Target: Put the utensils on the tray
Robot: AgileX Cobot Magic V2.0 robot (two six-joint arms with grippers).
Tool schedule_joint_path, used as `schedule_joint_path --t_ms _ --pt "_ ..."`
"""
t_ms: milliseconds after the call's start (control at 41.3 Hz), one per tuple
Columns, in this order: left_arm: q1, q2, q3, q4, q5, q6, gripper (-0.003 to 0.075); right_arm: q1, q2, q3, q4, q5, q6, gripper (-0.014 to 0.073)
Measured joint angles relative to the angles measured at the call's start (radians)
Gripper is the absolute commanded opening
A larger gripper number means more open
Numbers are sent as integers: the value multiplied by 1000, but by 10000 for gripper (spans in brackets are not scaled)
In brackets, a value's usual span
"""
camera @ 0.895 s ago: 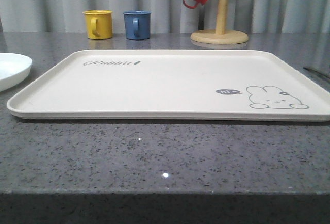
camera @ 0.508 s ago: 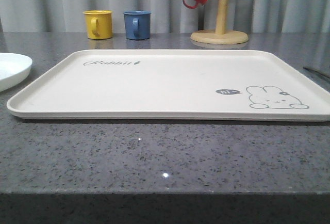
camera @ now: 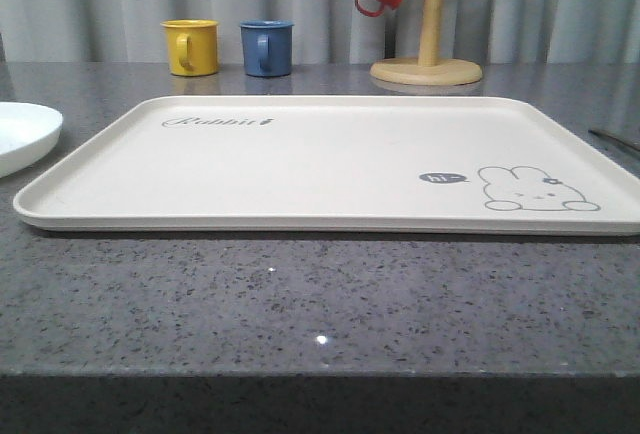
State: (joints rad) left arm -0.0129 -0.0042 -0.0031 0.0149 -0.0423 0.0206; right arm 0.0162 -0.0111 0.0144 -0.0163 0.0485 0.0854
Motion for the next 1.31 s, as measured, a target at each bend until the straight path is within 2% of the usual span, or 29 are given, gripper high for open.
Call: schedule_joint_path --t_ms 97,315,581,678,895,1089,1137,1186,1258,1307 --pt "0 0 -47 0 26 0 -20 0 0 -70 0 68 0 -116" --pt "0 9 -324 0 156 0 -20 0 26 -322 -4 232 0 -116" --pt "0 184 -639 26 457 1 -20 0 243 -630 -6 510 0 -116" --pt "0 257 -680 31 524 2 -20 0 322 -668 -6 580 0 -116" --pt "0 378 -682 33 655 2 -20 0 441 -646 -6 624 0 -116" --pt "0 440 -682 33 679 2 -20 0 510 -628 -6 635 0 -109" --pt "0 451 -682 33 688 2 -20 0 523 -628 -6 639 0 -83" --pt "0 462 -682 33 695 3 -19 0 533 -628 -6 641 0 -21" --pt "0 480 -682 33 707 3 -7 0 545 -628 -6 643 0 122" --pt "0 495 -682 33 714 3 37 0 551 -628 -6 643 0 253"
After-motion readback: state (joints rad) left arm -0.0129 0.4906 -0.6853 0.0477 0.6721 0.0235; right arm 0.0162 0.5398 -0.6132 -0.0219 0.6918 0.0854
